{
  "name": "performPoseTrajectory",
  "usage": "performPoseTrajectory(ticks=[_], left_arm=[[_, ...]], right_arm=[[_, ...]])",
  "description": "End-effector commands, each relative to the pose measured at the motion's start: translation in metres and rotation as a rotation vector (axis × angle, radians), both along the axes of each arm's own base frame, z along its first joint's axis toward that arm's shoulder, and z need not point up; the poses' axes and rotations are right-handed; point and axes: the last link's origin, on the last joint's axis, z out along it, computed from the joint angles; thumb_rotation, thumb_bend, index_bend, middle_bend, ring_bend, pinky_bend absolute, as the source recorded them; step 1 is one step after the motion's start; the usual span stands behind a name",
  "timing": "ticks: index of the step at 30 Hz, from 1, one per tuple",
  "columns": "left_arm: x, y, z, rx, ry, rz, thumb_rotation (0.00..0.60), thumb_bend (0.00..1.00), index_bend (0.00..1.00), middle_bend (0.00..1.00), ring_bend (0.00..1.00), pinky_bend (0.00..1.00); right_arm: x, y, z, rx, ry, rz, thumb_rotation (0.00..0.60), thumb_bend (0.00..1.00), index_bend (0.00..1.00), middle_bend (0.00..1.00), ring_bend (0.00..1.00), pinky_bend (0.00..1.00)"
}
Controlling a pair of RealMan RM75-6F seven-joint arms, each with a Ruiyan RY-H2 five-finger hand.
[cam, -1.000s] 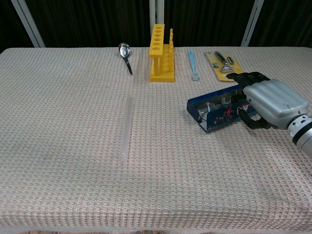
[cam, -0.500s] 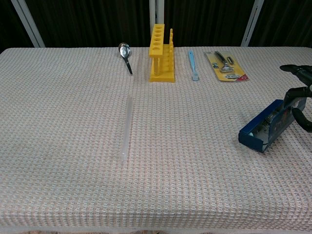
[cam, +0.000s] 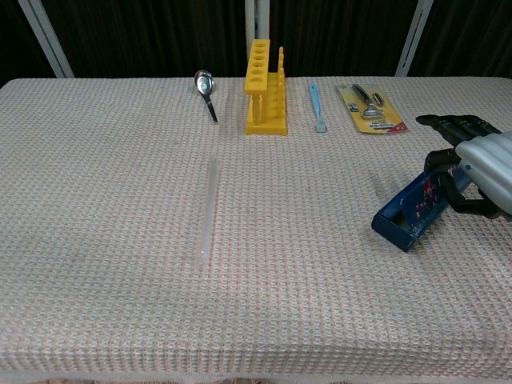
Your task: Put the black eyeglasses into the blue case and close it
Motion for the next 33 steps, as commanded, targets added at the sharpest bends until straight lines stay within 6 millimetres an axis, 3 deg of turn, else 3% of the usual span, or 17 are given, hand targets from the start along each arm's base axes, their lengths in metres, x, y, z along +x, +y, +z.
performPoseTrajectory(ticks=[1, 3, 5, 6, 22, 33], left_arm=[[0.000, 0.000, 0.000, 0.000, -0.001, -0.002, 0.459, 0.21, 0.04, 0.05, 0.08, 0.21], [0.001, 0.001, 0.001, 0.002, -0.001, -0.005, 0.462, 0.21, 0.04, 0.05, 0.08, 0.21], [0.000, 0.000, 0.001, 0.004, -0.001, -0.005, 0.460, 0.21, 0.04, 0.05, 0.08, 0.21], [0.000, 0.000, 0.002, 0.005, -0.001, -0.004, 0.458, 0.21, 0.04, 0.05, 0.08, 0.21], [-0.001, 0.000, 0.005, 0.009, 0.001, 0.003, 0.458, 0.21, 0.04, 0.05, 0.08, 0.21], [-0.004, 0.002, 0.007, 0.012, 0.001, 0.015, 0.458, 0.21, 0.04, 0.05, 0.08, 0.21]], right_arm=[[0.001, -0.001, -0.001, 0.000, -0.005, 0.014, 0.600, 0.49, 0.44, 0.00, 0.00, 0.00], [0.001, -0.002, -0.002, 0.001, -0.003, 0.014, 0.600, 0.48, 0.18, 0.00, 0.00, 0.00], [0.000, -0.003, -0.003, 0.001, 0.004, 0.012, 0.600, 0.48, 0.03, 0.00, 0.00, 0.00], [0.000, -0.004, -0.004, 0.000, 0.008, 0.009, 0.600, 0.48, 0.01, 0.00, 0.00, 0.00], [0.027, -0.027, -0.020, 0.003, 0.004, 0.058, 0.600, 0.44, 0.00, 0.00, 0.00, 0.00], [0.037, -0.039, -0.025, 0.000, -0.011, 0.073, 0.600, 0.33, 0.00, 0.00, 0.00, 0.00]])
